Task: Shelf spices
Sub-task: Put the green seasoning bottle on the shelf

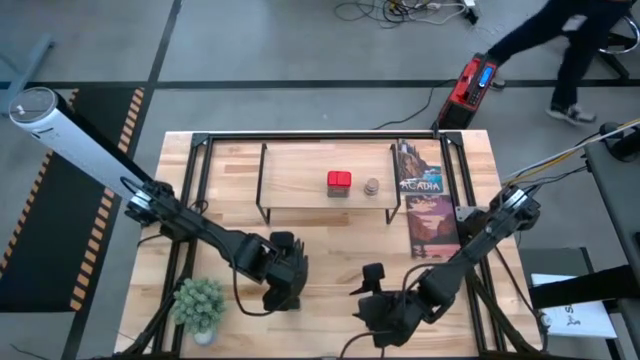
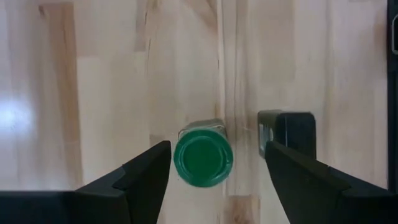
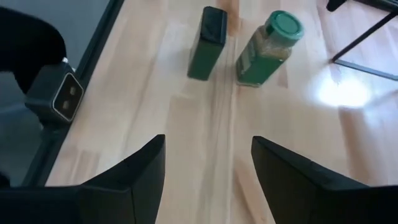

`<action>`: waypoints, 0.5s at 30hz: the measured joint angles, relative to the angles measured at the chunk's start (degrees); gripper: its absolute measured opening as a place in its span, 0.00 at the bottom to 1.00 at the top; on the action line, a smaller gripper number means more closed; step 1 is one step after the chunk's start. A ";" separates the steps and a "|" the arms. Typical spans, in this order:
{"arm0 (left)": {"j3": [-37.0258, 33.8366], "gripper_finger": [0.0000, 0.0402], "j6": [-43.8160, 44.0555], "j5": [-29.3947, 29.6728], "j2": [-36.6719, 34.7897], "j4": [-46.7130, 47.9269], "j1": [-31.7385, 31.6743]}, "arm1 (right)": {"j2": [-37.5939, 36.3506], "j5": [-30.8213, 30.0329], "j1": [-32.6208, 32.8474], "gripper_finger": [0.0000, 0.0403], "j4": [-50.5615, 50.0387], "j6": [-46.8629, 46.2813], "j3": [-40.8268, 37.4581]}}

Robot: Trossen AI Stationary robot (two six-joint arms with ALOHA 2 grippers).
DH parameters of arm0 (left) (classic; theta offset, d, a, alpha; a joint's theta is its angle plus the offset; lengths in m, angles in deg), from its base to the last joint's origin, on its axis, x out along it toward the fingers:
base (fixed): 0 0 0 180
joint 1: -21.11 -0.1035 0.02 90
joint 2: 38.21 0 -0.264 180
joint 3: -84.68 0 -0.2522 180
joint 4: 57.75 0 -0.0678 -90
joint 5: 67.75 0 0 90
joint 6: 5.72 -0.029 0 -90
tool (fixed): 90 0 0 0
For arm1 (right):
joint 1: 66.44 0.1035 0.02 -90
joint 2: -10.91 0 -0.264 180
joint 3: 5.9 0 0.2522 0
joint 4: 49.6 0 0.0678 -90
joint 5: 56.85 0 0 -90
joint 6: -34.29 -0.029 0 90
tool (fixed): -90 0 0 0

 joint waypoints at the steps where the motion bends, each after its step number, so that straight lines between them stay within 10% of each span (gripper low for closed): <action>1: -0.38 0.63 0.48 -0.34 0.00 -0.76 -0.22 | 0.00 -0.01 -0.04 0.54 2.67 -0.03 -1.61; 15: -7.01 0.63 4.80 -3.03 -0.02 -5.89 -1.05 | -0.04 -2.15 -1.05 0.51 20.65 -0.05 -12.79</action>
